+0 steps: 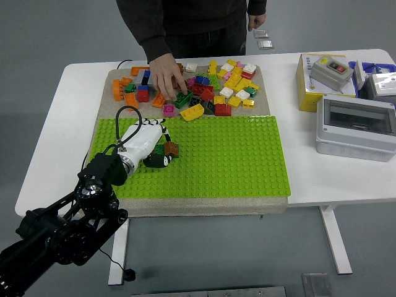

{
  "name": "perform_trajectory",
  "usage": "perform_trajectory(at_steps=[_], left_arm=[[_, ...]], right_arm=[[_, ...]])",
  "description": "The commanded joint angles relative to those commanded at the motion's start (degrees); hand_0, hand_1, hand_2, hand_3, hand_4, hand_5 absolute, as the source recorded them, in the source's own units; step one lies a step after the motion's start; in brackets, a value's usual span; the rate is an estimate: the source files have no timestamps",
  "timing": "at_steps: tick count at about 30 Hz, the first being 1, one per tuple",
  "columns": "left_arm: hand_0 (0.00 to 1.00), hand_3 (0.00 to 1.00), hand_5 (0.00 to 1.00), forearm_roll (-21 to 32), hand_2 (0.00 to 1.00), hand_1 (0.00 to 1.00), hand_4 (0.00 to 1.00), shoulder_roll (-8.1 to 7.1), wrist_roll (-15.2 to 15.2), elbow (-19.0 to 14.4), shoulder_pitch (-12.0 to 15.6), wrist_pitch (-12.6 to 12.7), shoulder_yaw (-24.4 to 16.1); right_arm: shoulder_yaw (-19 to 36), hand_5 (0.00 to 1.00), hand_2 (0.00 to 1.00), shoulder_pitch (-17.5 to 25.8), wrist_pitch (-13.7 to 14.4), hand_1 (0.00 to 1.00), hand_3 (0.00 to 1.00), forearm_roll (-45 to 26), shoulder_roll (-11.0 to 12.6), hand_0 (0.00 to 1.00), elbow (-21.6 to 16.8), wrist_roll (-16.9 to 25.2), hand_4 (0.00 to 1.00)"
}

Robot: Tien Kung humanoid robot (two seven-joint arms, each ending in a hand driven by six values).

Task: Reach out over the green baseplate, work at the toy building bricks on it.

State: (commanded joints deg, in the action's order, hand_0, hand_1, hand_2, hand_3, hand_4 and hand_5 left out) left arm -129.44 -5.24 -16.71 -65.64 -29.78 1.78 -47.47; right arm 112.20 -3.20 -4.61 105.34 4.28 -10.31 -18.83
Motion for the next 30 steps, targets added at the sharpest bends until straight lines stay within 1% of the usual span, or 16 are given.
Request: perform_trajectory(at_steps=[7,13,17,23,30], left_arm=[[0.998,0.564,0.249,-0.2,0.966,0.959,0.647,-0.03,0.2,0.2,0.2,0.2,-0.9],[0.998,0.564,0.251,0.7,0.965,0.958,0.648,-0.12,0.5,-0.5,0.4,0.4,-2.2],[0.998,0.564,0.251,2.5,0.965,0.958,0.648,0.22,1.0,-0.4,0.3,0.6,-2.1],[0.998,0.565,0.252,4.6,0.967,0.959,0.649,1.01,1.7,0.8,0.1,0.9,-1.5],[0.998,0.566,0.252,6.1,0.963,0.956,0.649,1.74,3.0,2.4,-0.3,2.3,-1.3]], right_arm=[[0.0,0.892,0.611,0.1,0.0,0.621,0.702,0.0,-0.1,0.695,0.0,0.0,0.332],[0.1,0.894,0.610,0.2,-0.1,0.621,0.701,0.2,-0.1,0.694,0.0,-0.1,0.334],[0.1,0.894,0.610,0.2,0.0,0.621,0.701,0.3,-0.1,0.694,0.0,-0.1,0.334],[-0.1,0.894,0.610,-0.1,0.0,0.621,0.702,0.1,-0.2,0.694,0.0,-0.1,0.335],[-0.2,0.893,0.609,-0.3,0.0,0.622,0.702,0.0,-0.2,0.695,0.0,-0.1,0.336]])
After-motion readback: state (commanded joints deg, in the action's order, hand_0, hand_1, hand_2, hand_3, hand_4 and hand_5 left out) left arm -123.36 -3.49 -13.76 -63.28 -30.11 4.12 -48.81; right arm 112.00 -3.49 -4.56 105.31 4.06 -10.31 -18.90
